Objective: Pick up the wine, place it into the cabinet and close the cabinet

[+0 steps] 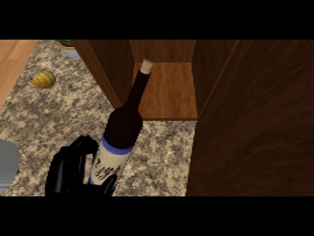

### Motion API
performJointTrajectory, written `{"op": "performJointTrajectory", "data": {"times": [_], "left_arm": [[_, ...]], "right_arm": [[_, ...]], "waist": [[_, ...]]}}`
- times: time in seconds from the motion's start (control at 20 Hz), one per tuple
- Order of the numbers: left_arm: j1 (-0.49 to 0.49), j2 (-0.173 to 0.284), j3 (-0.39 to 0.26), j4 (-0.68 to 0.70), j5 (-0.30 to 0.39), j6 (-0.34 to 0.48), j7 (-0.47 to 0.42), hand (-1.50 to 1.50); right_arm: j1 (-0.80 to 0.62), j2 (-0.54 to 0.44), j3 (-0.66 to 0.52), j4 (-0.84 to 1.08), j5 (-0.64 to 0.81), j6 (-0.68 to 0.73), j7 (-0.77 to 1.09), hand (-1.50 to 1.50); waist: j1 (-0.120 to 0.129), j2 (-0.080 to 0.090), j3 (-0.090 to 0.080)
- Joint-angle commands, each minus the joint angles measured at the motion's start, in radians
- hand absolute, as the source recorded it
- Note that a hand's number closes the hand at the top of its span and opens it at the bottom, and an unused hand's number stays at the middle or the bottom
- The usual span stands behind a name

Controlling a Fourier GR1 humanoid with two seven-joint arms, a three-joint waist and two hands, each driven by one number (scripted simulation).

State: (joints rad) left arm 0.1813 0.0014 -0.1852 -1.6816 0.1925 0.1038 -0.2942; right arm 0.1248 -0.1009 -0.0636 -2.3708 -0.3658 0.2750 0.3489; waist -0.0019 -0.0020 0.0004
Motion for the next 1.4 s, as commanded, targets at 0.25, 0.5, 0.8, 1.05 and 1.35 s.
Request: {"op": "performJointTrajectory", "data": {"times": [0.25, 0.5, 0.8, 1.05, 1.35], "left_arm": [[-0.184, -0.001, -0.132, 0.008, 0.001, 0.209, 0.122, 1.50], [-0.330, -0.001, -0.125, 0.068, 0.049, 0.271, 0.207, 1.50], [-0.400, -0.001, -0.218, 0.235, 0.007, 0.392, 0.084, 1.50], [-0.574, -0.001, -0.176, 0.391, -0.010, 0.455, 0.115, 1.50], [-0.643, -0.001, -0.176, 0.534, 0.042, 0.470, 0.047, 1.50]], "right_arm": [[0.126, 0.033, -0.014, -0.074, 0.002, 0.052, -0.066, -1.50], [0.080, 0.014, -0.041, -0.053, -0.017, 0.044, -0.049, -1.50], [-0.009, -0.015, -0.069, -0.069, -0.038, -0.007, 0.030, -1.50], [0.090, -0.027, -0.108, -0.111, -0.099, 0.070, -0.001, -1.50], [-0.014, 0.003, -0.086, 0.011, -0.014, 0.056, -0.049, -1.50]], "waist": [[-0.007, 0.001, 0.000], [-0.006, 0.001, 0.000], [-0.005, 0.002, -0.001], [-0.015, 0.002, 0.000], [-0.007, 0.003, 0.000]]}}
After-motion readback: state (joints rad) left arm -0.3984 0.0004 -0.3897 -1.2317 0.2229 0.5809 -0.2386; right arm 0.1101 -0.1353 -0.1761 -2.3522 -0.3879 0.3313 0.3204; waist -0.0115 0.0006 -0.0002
